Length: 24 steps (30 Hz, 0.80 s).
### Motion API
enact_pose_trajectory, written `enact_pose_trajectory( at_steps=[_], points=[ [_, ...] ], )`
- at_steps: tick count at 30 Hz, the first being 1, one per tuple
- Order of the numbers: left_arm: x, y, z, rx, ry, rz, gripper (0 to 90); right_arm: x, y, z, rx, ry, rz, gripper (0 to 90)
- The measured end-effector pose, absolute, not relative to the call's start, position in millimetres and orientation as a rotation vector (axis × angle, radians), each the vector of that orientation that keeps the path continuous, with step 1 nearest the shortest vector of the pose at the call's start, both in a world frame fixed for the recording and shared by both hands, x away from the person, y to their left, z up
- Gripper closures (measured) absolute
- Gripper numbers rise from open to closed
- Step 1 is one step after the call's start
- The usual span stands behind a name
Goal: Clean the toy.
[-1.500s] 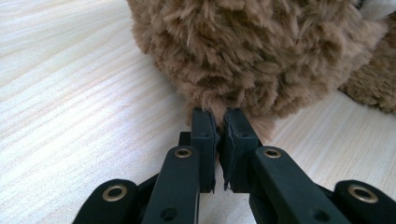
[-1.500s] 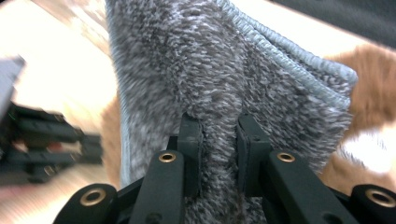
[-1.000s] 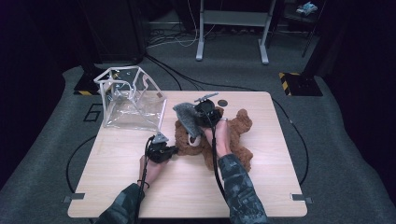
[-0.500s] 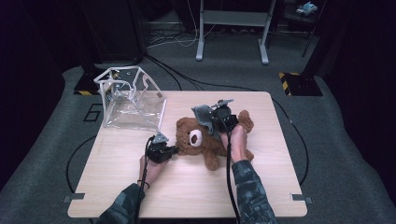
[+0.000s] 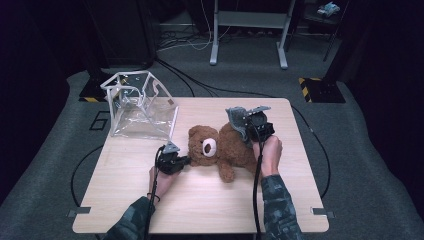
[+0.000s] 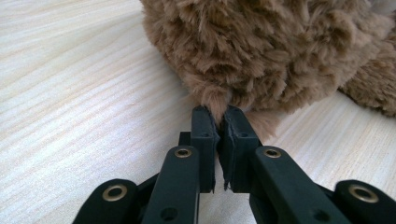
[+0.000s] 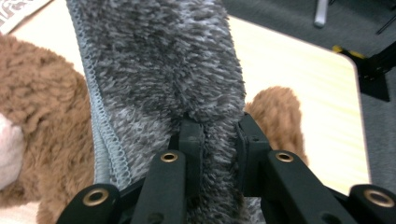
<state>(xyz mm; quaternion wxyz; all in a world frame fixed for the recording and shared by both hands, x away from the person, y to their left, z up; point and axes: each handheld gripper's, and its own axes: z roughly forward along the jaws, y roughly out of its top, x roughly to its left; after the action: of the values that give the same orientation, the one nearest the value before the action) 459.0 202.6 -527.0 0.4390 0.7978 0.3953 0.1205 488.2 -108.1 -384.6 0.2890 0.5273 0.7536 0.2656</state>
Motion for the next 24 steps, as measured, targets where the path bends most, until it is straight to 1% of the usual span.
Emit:
enact_pose_trajectory(
  at_steps=[1, 3, 4, 5, 7, 8, 11, 13, 17, 20, 21, 22, 24],
  points=[
    [459.3, 203.1, -526.6, 1.99, 0.982, 0.293, 80.7, 488.5, -107.4, -385.9, 1.414, 2.016, 0.703, 76.0],
    [459.2, 203.1, -527.1, 1.984, 0.979, 0.287, 79.4, 488.2, -106.6, -388.7, 1.429, 2.034, 0.717, 76.0],
    [459.7, 203.3, -527.5, 1.981, 0.976, 0.284, 76.1, 488.1, -106.5, -391.0, 1.431, 2.045, 0.723, 76.1],
    [460.0, 203.5, -527.3, 1.988, 0.972, 0.27, 68.6, 487.7, -106.3, -396.0, 1.423, 2.063, 0.721, 76.3],
    [460.0, 203.5, -527.3, 1.988, 0.968, 0.261, 56.7, 486.8, -105.4, -400.4, 1.426, 2.075, 0.725, 77.2],
    [460.3, 203.0, -527.4, 1.999, 0.965, 0.259, 56.7, 486.8, -105.4, -400.4, 1.426, 2.075, 0.725, 77.2],
    [459.6, 199.9, -527.6, 2.014, 0.968, 0.243, 36.3, 484.2, -103.7, -407.3, 1.404, 2.092, 0.725, 77.8],
    [459.1, 198.9, -527.3, 2.016, 0.973, 0.236, 30.3, 484.1, -104.7, -408.2, 1.416, 2.09, 0.745, 77.8],
    [458.7, 198.6, -526.6, 2.01, 0.981, 0.238, 25.7, 483.3, -105.2, -407.4, 1.428, 2.095, 0.751, 77.7],
    [457.0, 197.8, -521.5, 1.993, 0.988, 0.275, 24.0, 483.6, -107.9, -403.5, 1.41, 2.096, 0.766, 77.3],
    [454.0, 197.2, -512.5, 1.978, 0.985, 0.315, 22.9, 482.3, -109.8, -398.7, 1.408, 2.079, 0.793, 77.2],
    [454.0, 197.2, -512.5, 1.978, 0.985, 0.315, 21.8, 482.5, -110.6, -397.4, 1.403, 2.079, 0.8, 77.2],
    [452.1, 197.2, -498.7, 1.951, 0.973, 0.338, 21.4, 482.4, -109.8, -397.5, 1.41, 2.085, 0.794, 77.2]
  ],
)
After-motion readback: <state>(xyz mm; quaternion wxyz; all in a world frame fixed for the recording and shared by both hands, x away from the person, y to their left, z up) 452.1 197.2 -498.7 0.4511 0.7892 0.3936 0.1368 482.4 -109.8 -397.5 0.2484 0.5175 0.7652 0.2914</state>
